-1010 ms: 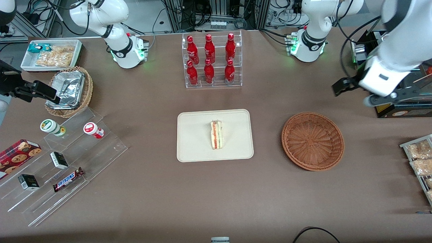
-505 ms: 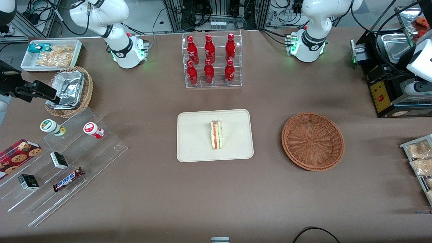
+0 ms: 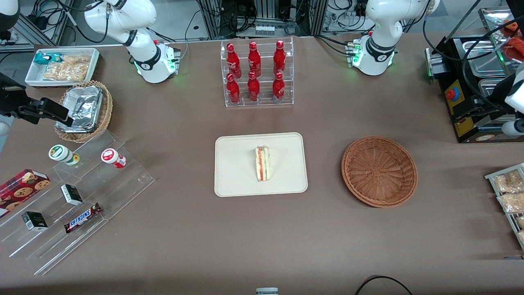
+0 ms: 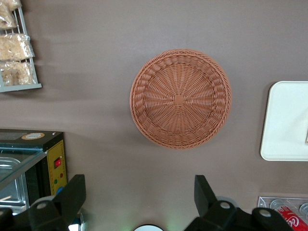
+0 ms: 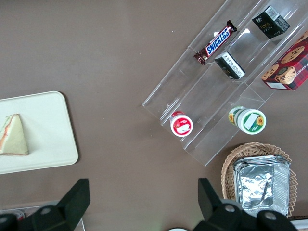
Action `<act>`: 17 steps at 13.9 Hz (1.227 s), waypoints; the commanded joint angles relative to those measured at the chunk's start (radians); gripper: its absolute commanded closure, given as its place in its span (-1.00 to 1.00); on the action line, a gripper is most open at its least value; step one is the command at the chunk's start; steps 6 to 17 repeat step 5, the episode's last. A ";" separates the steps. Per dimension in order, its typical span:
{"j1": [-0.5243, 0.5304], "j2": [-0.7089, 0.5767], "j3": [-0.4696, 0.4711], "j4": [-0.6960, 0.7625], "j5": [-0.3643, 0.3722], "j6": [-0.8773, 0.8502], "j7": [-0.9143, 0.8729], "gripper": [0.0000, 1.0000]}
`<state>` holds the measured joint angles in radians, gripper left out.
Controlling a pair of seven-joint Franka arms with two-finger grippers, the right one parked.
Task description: Place sandwich from basket to tray
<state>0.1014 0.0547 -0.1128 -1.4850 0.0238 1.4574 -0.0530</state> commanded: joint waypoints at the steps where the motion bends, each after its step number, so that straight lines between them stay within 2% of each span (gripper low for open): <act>1: -0.003 -0.004 -0.004 0.023 0.008 -0.023 0.021 -0.99; 17: -0.002 -0.004 -0.004 0.034 0.001 -0.022 0.018 -0.99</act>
